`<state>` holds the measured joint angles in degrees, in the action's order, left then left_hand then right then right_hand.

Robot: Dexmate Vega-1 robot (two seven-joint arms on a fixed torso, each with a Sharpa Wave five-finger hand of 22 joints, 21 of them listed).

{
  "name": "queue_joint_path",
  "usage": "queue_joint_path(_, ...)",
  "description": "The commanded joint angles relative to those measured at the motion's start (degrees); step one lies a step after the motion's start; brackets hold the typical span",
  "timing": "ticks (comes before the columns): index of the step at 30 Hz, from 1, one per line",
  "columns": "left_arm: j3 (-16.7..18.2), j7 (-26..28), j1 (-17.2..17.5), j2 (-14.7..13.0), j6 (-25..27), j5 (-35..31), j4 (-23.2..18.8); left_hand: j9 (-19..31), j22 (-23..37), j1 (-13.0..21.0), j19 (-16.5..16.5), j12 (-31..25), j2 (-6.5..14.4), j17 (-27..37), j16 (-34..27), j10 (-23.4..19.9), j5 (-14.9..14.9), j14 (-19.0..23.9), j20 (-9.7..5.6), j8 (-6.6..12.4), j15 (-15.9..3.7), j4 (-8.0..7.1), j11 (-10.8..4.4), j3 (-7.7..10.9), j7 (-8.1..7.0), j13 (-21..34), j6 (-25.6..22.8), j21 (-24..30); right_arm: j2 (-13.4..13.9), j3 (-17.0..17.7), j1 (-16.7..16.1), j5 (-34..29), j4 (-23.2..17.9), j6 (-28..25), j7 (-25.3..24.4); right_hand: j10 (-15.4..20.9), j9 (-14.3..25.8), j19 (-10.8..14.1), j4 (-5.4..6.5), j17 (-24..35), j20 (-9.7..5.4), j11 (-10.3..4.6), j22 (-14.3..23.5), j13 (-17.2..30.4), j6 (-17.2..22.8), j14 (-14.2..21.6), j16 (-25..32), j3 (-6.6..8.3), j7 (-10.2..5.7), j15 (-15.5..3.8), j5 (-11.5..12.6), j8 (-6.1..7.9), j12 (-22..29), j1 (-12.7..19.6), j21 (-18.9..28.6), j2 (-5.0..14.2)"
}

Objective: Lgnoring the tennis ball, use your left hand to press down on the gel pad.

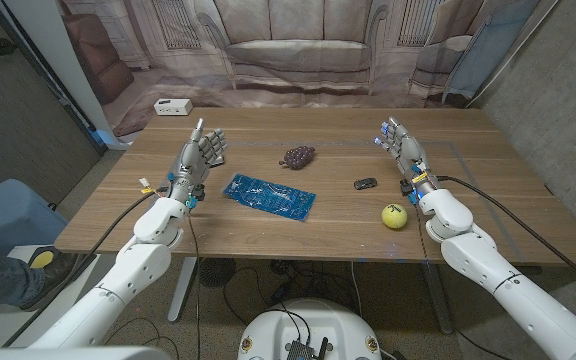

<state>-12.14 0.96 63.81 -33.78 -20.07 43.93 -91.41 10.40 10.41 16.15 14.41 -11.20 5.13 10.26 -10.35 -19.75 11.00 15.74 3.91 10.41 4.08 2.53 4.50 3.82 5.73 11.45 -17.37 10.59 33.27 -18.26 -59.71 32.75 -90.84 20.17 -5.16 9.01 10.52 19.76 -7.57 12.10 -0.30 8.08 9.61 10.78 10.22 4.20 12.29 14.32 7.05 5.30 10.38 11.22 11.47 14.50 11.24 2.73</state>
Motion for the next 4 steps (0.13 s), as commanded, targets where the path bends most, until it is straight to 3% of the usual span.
queue_joint_path(1,0.46,0.65,0.82,-0.53,-0.23,-0.26,-1.10,0.07,-0.07,-0.07,-0.14,-0.39,0.16,0.15,-0.18,-0.07,0.19,-0.02,0.24,0.22,0.03,0.31,-0.24,0.01,-0.07,0.20,-0.10,0.30,-0.48,-0.53,0.14,-0.21,0.77,0.34,-0.16,0.45,0.17,0.34,-0.13,0.34,-0.09,-0.17,0.17,0.20,0.09,0.08,0.00,-0.18,-0.36,0.13,-0.03,-0.02,0.04,0.19,-0.08,0.19)
queue_joint_path(4,0.54,0.64,1.07,-0.56,-0.51,-0.35,-1.32,0.07,-0.07,-0.07,-0.08,-0.45,0.19,0.15,-0.20,-0.16,0.20,-0.02,0.18,0.29,0.03,0.32,-0.34,0.03,-0.09,0.20,-0.22,0.35,-0.72,-0.62,0.23,-0.38,0.92,0.71,-0.27,0.46,0.17,0.32,-0.12,0.35,-0.08,-0.16,0.17,0.20,0.09,0.07,-0.01,-0.19,-0.37,0.13,-0.03,-0.02,0.04,0.18,-0.09,0.20)
